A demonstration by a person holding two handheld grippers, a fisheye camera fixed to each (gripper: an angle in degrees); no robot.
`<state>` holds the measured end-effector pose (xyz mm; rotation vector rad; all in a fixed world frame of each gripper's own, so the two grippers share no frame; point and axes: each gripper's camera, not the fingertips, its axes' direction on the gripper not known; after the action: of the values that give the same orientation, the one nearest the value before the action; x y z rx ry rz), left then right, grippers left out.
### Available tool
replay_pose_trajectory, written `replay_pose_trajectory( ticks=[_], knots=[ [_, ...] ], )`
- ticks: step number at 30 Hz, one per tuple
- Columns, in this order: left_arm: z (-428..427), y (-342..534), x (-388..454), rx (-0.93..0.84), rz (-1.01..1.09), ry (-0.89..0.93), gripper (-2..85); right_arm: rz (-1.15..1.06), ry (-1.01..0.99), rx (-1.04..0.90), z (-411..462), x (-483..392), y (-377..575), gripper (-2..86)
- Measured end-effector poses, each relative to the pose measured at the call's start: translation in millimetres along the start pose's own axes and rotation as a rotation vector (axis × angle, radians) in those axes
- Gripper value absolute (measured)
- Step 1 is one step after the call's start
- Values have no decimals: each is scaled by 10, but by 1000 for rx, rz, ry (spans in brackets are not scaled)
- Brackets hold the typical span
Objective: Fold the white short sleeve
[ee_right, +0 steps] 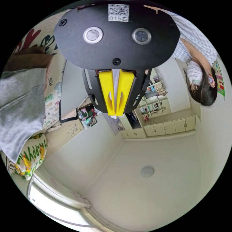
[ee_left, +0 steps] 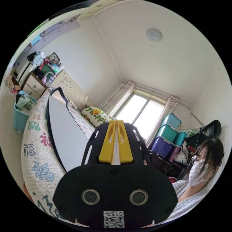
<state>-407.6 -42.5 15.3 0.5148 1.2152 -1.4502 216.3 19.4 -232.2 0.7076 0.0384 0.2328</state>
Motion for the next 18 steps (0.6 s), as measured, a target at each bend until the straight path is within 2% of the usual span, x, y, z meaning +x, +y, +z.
replay_pose_trajectory(
  ticks=[6,10,17,18],
  knots=[
    [-25,-106,510,35,158,-62,-8,-134,99,-90,82,-309,-321,-1],
    [36,-255,614,39,173,-78,-8,-178,128,-100,214,-400,-511,-1],
    [330,-482,647,13,219,-224,-9,-190,193,-109,556,-384,-658,-1],
    [441,-594,647,-4,235,-292,-9,-203,199,-117,631,-431,-697,-1]
  ],
)
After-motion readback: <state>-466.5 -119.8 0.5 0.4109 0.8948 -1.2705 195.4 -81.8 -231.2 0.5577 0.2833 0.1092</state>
